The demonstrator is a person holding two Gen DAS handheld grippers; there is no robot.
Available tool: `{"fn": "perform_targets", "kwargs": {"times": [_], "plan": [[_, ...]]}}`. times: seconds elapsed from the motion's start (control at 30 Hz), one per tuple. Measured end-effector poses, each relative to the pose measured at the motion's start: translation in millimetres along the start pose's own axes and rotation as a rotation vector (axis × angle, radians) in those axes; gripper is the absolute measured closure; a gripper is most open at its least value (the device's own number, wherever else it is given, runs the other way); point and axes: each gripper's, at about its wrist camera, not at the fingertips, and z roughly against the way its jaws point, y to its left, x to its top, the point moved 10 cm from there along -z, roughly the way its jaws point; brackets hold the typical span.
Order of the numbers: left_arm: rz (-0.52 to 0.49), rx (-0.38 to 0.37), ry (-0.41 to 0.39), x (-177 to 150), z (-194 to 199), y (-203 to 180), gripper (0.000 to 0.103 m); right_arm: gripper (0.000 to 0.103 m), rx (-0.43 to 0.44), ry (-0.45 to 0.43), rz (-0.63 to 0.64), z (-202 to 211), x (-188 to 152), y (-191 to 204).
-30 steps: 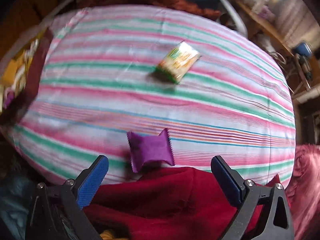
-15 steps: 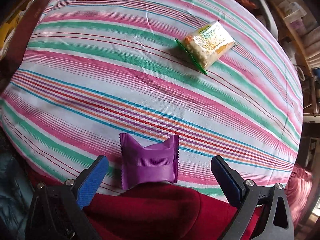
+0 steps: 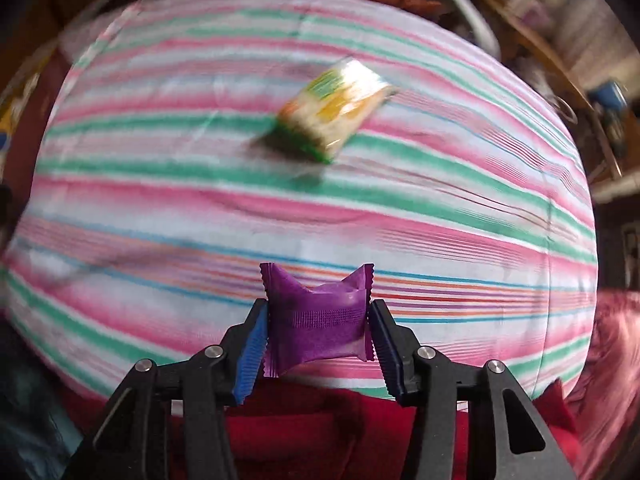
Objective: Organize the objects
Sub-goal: 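Grasp the purple snack with the right tool while the left tool grasps the WEIDAN cracker pack, then carry the cracker pack and purple snack into the gold tray and release them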
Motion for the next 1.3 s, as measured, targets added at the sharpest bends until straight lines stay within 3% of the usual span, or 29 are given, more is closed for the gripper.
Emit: {"fn": "perform_targets", "kwargs": {"times": [0.3, 0.67, 0.87, 0.97, 1.0, 1.03, 1.3], "plan": [[-0.023, -0.115, 0.054, 58, -62, -45, 0.039, 0.053, 0.082, -0.089, -0.081, 8, 1, 2], [-0.097, -0.102, 0.148, 101, -143, -94, 0.038, 0.053, 0.165, -0.120, -0.097, 4, 8, 4], [-0.116, -0.064, 0.187, 101, -175, -105, 0.038, 0.053, 0.186, -0.135, -0.103, 5, 9, 4], [-0.126, -0.066, 0.142, 101, -175, -103, 0.043, 0.053, 0.192, -0.141, -0.109, 6, 9, 3], [-0.127, -0.065, 0.135, 100, -172, -99, 0.053, 0.053, 0.193, -0.142, -0.110, 7, 9, 2], [-0.122, -0.065, 0.132, 98, -169, -95, 0.055, 0.053, 0.197, -0.142, -0.111, 7, 9, 2], [-0.059, -0.043, 0.113, 33, -116, -49, 0.055, 0.053, 0.199, -0.154, -0.123, 9, 8, 0]]}}
